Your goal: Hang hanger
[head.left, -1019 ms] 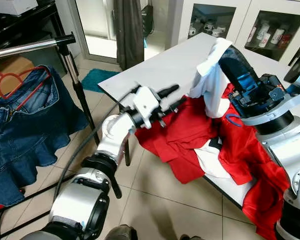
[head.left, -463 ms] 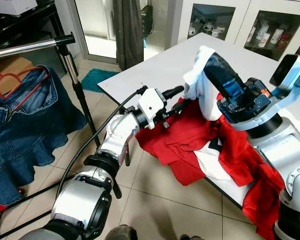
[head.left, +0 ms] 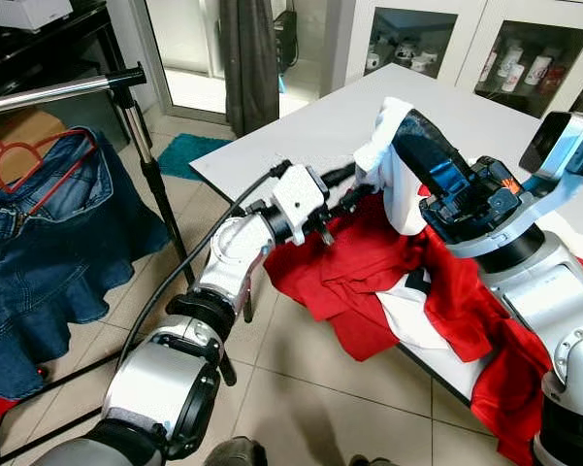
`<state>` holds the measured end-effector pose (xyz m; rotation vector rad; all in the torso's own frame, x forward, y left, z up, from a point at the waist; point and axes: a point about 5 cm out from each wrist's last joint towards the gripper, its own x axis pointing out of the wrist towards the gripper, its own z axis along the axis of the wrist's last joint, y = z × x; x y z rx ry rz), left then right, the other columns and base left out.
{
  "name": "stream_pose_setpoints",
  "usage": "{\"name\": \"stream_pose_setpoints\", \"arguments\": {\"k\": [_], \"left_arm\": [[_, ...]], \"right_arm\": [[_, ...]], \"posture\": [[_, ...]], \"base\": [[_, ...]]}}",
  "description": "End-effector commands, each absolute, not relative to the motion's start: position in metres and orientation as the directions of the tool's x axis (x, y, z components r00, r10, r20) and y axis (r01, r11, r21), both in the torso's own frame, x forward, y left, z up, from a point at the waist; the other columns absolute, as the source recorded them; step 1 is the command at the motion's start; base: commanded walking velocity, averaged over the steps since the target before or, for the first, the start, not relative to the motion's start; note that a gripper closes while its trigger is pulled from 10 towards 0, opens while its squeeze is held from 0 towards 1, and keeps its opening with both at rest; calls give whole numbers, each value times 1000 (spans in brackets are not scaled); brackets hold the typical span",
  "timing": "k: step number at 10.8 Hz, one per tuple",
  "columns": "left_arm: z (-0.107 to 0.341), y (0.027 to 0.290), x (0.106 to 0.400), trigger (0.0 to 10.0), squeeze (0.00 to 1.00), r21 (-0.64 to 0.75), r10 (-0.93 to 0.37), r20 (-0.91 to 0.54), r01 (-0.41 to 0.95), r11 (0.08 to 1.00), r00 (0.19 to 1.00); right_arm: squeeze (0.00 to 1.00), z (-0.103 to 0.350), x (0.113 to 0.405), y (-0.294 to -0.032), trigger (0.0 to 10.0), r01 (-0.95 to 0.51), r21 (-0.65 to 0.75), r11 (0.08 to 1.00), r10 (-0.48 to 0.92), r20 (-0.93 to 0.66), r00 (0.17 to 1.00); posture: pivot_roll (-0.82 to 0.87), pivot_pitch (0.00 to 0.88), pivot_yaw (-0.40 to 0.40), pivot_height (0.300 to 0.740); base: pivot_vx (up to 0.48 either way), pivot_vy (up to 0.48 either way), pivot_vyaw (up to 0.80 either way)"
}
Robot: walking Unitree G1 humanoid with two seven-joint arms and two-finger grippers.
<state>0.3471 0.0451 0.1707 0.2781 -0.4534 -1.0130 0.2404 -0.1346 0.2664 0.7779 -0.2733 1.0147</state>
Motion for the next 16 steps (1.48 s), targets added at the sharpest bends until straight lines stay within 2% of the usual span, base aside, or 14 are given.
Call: {"name": "stream_pose_setpoints", "arguments": {"k": [1,3,6,7,9,10,12,13,14,15,16], "left_arm": [[168,44,345,0,0,433,-875,227,760,484,427],[167,46,344,0,0,430,-878,229,765,479,421],[168,51,344,0,0,411,-868,250,765,496,428],[169,54,346,0,0,415,-857,261,751,514,443],[172,59,348,0,0,417,-841,271,730,541,468],[172,61,349,0,0,418,-836,272,724,549,477],[172,64,350,0,0,416,-830,273,718,558,487],[172,65,350,0,0,414,-826,275,715,564,493],[171,67,350,0,0,409,-818,280,708,575,502],[170,68,350,0,0,409,-814,279,704,581,509],[169,70,350,0,0,409,-809,276,698,587,518]], "right_arm": [[0,271,244,-140,10000,-830,459,319,621,560,548],[0,271,252,-148,10000,-798,494,347,576,559,596],[0,272,251,-149,10000,-798,502,334,564,572,596],[0,262,251,-149,10000,-785,484,386,599,515,613],[0,237,255,-153,10000,-729,403,554,645,346,681],[0,234,258,-160,10000,-705,385,595,630,322,707],[0,235,259,-165,10000,-709,346,614,637,312,704],[0,234,266,-172,10000,-664,353,659,595,295,748],[698,225,281,-187,10000,-544,400,738,493,230,839],[957,221,285,-193,10000,-494,394,775,457,191,869],[635,220,287,-197,10000,-479,378,792,448,171,877]], "posture": [[25,0,46,740],[28,0,47,740],[31,0,49,740],[30,0,50,740],[32,0,50,740],[32,0,50,740],[32,0,49,740],[33,0,46,740],[34,0,43,740],[34,0,41,740],[34,0,39,740]], "base": [[0,0,0],[0,0,0],[0,0,0],[0,0,0],[0,0,0],[0,0,0],[0,0,0],[0,0,0],[0,0,0],[0,0,0],[0,0,0]]}}
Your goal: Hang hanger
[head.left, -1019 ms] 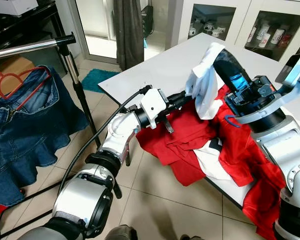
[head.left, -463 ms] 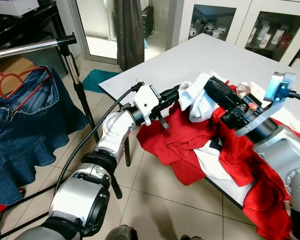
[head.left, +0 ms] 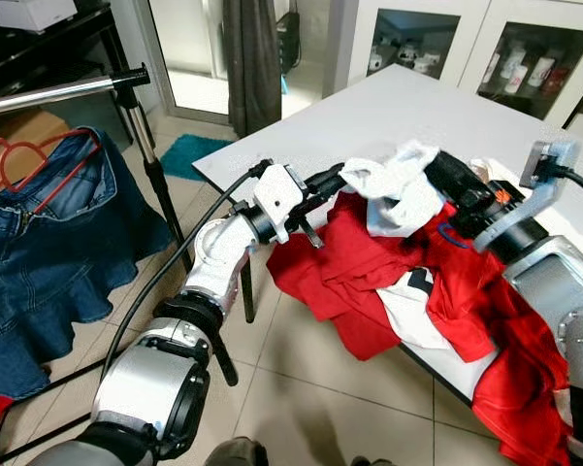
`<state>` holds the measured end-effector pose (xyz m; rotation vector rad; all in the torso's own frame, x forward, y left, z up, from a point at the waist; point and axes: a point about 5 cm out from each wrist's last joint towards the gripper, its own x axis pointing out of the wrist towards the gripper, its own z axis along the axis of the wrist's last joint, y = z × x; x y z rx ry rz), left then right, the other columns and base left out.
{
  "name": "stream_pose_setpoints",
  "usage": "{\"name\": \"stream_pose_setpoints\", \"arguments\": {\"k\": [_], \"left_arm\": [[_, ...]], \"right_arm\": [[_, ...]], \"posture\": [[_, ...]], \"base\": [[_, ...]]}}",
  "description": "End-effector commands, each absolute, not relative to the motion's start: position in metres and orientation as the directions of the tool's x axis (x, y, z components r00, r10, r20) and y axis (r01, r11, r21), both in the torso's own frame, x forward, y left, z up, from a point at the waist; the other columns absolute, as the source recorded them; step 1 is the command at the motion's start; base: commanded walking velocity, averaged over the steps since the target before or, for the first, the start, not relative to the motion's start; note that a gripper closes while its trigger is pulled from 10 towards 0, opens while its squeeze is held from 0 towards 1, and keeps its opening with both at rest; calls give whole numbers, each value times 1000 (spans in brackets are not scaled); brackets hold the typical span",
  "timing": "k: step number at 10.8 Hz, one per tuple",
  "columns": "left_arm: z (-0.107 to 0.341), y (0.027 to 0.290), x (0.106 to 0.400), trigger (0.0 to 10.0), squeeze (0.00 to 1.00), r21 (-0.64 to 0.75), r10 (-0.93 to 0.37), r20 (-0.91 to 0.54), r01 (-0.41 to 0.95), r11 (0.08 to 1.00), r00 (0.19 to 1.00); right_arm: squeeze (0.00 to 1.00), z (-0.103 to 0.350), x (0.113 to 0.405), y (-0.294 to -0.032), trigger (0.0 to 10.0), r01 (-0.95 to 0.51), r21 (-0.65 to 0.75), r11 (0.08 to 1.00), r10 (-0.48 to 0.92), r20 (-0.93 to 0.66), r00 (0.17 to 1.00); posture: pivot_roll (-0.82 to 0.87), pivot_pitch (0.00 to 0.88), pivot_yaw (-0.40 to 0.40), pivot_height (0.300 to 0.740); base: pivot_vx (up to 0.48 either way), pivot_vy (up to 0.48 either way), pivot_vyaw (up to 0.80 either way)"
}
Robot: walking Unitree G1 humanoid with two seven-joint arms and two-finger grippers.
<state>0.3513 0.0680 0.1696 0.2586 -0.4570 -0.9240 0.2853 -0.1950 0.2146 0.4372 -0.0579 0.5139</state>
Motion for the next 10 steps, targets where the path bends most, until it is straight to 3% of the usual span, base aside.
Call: {"name": "stream_pose_setpoints", "arguments": {"k": [1,2,3,4,5,6,10], "left_arm": [[169,72,352,0,0,410,-800,275,687,599,533],[169,72,352,0,0,408,-795,277,683,606,540],[169,70,352,0,0,408,-791,278,679,611,545],[169,70,352,0,0,407,-788,279,675,615,549],[169,69,352,0,0,408,-785,281,672,618,552],[170,69,352,0,0,408,-782,284,667,623,555],[168,70,351,0,0,410,-773,291,656,633,564]], "right_arm": [[0,223,283,-199,10000,-511,354,783,481,177,859],[247,224,282,-205,10000,-514,341,787,483,179,857],[1000,229,277,-210,10000,-541,320,778,505,194,841],[1000,235,271,-211,10000,-587,290,756,545,218,810],[341,239,267,-219,10000,-603,275,749,556,235,797],[0,235,268,-238,10000,-559,268,785,519,210,829],[0,203,284,-259,10000,-352,176,919,366,-54,929]], "posture": [[34,0,39,740],[31,0,37,740],[25,0,37,740],[25,0,37,740],[22,0,36,740],[22,0,34,740],[26,0,25,740]], "base": [[0,0,0],[0,0,0],[0,0,0],[0,0,0],[0,0,0],[0,0,0],[0,0,0]]}}
